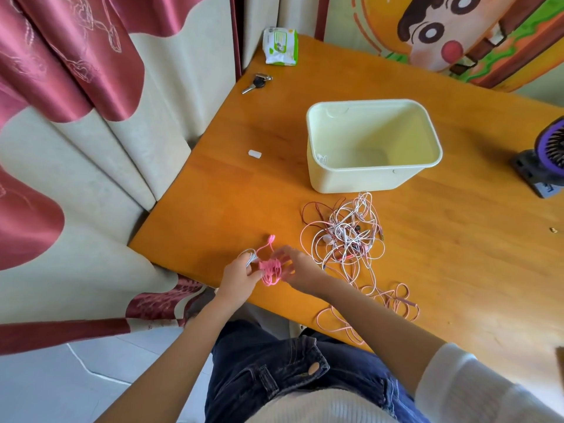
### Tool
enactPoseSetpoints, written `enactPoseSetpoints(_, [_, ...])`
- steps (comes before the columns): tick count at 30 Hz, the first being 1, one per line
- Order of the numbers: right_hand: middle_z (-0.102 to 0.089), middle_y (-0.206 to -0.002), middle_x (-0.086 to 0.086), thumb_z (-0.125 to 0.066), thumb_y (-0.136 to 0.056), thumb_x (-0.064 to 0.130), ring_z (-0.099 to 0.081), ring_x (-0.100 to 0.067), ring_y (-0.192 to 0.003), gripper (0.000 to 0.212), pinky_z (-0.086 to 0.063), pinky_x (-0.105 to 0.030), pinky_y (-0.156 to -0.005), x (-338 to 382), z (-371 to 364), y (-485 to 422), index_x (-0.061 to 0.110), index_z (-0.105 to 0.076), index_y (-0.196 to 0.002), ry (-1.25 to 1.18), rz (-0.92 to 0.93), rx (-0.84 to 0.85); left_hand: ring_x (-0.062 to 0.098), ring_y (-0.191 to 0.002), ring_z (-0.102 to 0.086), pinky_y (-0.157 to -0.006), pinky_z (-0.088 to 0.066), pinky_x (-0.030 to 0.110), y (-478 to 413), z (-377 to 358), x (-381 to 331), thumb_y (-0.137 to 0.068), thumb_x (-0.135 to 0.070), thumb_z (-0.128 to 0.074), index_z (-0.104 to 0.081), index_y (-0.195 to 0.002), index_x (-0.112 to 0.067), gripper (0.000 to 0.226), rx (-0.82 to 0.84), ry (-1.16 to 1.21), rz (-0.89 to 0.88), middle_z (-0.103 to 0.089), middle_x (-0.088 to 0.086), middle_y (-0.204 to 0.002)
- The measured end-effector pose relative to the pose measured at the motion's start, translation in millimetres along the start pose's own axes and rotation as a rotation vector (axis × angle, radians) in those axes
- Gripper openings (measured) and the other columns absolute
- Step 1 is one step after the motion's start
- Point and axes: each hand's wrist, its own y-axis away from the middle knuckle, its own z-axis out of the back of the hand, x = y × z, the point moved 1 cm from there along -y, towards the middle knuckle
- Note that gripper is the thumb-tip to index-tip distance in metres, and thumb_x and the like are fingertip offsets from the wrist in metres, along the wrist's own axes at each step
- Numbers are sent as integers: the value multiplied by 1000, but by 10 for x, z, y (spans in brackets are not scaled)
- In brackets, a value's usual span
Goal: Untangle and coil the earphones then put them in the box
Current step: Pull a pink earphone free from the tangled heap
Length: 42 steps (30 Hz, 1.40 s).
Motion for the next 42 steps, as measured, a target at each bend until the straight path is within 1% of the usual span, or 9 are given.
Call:
enactPoseSetpoints(2, [-56,-109,-3,-55,-91,8,-60,-17,-83,31,-52,-20,-66,14,15,23,10,-51,-122,-147,-61,14,8,-44,-26,-47,-30,18,11,-12,10,-89,-9,-61,-52,-121,3,35,-5,9,-26,-26,-5,-51])
enactPoseSetpoints(4, [-55,-107,0,-54,-94,18,-62,-14,-77,28,-51,-18,-63,24,15,35,12,-53,-121,-236,-84,5,7,-40,-30,-46,-28,19,30,-10,17,-88,-8,-62,-55,-104,10,24,-7,59,-43,-23,-6,-51])
enactPoseSetpoints(5, [-56,-107,1,-55,-94,22,-61,-11,-75,28,-50,-16,-61,30,18,41,14,-54,-120,-250,-81,2,7,-40,-31,-46,-26,19,41,-5,18,-88,-8,-63,-56,-87,5,15,-13,90,-48,-22,-6,-51])
enactPoseSetpoints(8, [-59,-108,-1,-61,-90,26,-63,-15,-81,23,-51,-19,-62,43,3,35,20,-59,-112,-284,-48,1,10,-44,-23,-47,-23,20,74,-1,-14,-87,-13,-65,-31,-61,-19,43,-2,177,-35,-23,-5,-52])
enactPoseSetpoints(12, [-65,-97,-1,-64,-88,20,-58,-10,-74,20,-44,-14,-56,52,67,46,18,-65,-108,-231,-6,-39,10,-51,-21,-53,-20,22,84,13,-28,-89,-13,-61,-28,-67,-12,39,57,272,-6,-21,-3,-56])
enactPoseSetpoints(19, [-57,-73,8,-62,-89,19,-50,-8,-64,16,-42,-25,-62,70,164,124,15,-64,-104,-240,34,22,18,-65,-30,-58,-25,28,134,118,-72,-94,-24,-54,-46,-78,-9,23,196,361,-45,-27,4,-65])
enactPoseSetpoints(29, [-60,-75,-1,-69,-84,22,-54,-10,-66,11,-44,-24,-61,126,190,152,21,-62,-92,-363,41,-23,19,-64,-33,-58,-28,33,171,166,-198,-95,-26,-52,-56,-89,-10,18,151,338,-87,-31,-2,-61])
enactPoseSetpoints(37, [-63,-96,-13,-63,-88,11,-63,-14,-76,7,-56,-23,-67,84,273,188,14,-59,-93,-526,25,-71,7,-59,-39,-52,-34,14,167,232,-261,-96,-35,-47,-48,-81,-13,27,115,349,-42,-37,-3,-66])
enactPoseSetpoints(42, [-62,-91,-17,-63,-88,12,-67,-12,-69,20,-57,-24,-62,-25,283,185,3,-55,-103,-576,-33,-204,18,-66,-38,-60,-33,30,154,267,-235,-97,-30,-47,-50,-91,2,33,41,294,-42,-36,2,-70])
